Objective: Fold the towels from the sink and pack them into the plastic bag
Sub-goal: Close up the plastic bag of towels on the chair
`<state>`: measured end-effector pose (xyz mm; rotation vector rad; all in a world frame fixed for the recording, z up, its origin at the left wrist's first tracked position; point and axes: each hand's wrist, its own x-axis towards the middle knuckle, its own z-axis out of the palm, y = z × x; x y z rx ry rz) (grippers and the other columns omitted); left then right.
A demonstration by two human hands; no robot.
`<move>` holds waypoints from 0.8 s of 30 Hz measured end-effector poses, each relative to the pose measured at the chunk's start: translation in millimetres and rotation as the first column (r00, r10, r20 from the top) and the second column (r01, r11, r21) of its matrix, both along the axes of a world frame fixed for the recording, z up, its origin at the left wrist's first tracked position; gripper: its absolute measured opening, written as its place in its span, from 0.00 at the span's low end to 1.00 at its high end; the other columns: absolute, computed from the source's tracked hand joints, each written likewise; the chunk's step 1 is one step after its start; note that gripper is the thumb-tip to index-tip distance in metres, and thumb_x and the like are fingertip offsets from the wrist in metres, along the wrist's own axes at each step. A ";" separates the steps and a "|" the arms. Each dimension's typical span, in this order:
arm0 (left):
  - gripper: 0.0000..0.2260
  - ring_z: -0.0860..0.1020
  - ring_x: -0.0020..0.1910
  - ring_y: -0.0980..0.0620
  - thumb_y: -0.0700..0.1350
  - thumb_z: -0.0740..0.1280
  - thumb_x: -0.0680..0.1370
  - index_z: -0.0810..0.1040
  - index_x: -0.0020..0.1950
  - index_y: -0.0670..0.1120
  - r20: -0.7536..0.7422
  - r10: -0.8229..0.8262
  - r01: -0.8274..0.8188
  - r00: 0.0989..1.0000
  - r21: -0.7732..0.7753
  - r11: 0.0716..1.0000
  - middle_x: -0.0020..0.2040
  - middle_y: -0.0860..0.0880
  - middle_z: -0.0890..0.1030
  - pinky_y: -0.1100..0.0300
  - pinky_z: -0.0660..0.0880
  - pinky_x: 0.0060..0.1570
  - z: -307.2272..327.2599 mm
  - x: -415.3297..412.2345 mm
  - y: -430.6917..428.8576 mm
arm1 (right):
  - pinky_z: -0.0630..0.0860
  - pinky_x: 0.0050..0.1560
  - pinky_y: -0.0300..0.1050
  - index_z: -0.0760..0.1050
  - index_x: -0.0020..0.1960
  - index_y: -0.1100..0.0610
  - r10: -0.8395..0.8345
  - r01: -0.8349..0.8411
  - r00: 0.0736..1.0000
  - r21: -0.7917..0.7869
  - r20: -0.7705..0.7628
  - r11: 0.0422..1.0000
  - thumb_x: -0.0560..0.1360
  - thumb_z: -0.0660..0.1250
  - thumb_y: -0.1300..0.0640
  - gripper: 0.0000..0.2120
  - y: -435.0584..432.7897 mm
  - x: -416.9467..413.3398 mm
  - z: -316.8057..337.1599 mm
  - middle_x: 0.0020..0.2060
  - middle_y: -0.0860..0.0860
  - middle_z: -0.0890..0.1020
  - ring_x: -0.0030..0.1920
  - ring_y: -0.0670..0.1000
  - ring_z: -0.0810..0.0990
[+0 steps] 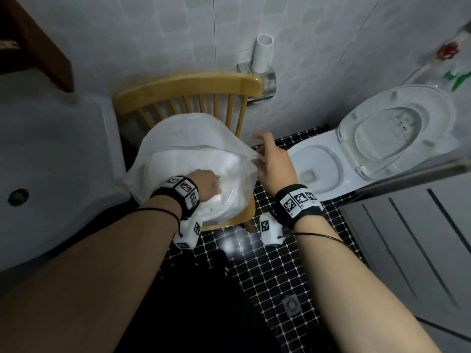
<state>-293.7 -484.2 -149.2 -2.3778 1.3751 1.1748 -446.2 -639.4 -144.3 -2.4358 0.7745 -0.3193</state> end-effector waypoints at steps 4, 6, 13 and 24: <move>0.16 0.80 0.50 0.44 0.49 0.60 0.84 0.83 0.43 0.46 -0.063 0.107 -0.114 0.992 -0.111 0.987 0.49 0.47 0.84 0.51 0.75 0.57 11.1 20.9 15.1 | 0.74 0.45 0.44 0.83 0.52 0.54 -0.164 0.163 0.986 0.056 0.020 0.985 0.79 0.72 0.58 0.03 4.2 -4.2 -4.8 0.43 0.50 0.87 0.42 0.52 0.81; 0.16 0.81 0.50 0.45 0.52 0.60 0.82 0.84 0.41 0.53 -0.005 0.144 -0.143 0.990 -0.139 0.980 0.49 0.51 0.84 0.48 0.78 0.58 24.3 28.5 22.4 | 0.78 0.46 0.46 0.84 0.50 0.52 -0.198 0.196 0.980 0.061 0.026 0.979 0.79 0.73 0.56 0.02 10.1 -7.2 -1.8 0.41 0.49 0.87 0.41 0.53 0.82; 0.05 0.79 0.49 0.44 0.48 0.64 0.80 0.77 0.45 0.51 0.175 0.078 -0.047 0.982 -0.174 0.984 0.53 0.49 0.82 0.51 0.76 0.49 46.9 21.6 12.9 | 0.80 0.46 0.51 0.86 0.44 0.56 -0.146 0.146 0.989 -0.003 -0.038 0.989 0.78 0.75 0.52 0.08 3.7 7.2 8.2 0.39 0.53 0.86 0.41 0.57 0.83; 0.23 0.78 0.54 0.51 0.58 0.83 0.68 0.80 0.58 0.54 0.140 0.173 -0.076 0.975 -0.522 0.850 0.65 0.55 0.69 0.51 0.78 0.51 58.9 -30.1 -50.1 | 0.81 0.40 0.49 0.82 0.38 0.53 0.063 -0.041 0.966 0.092 -0.252 0.995 0.71 0.81 0.50 0.11 -41.9 9.6 15.8 0.33 0.50 0.83 0.37 0.53 0.83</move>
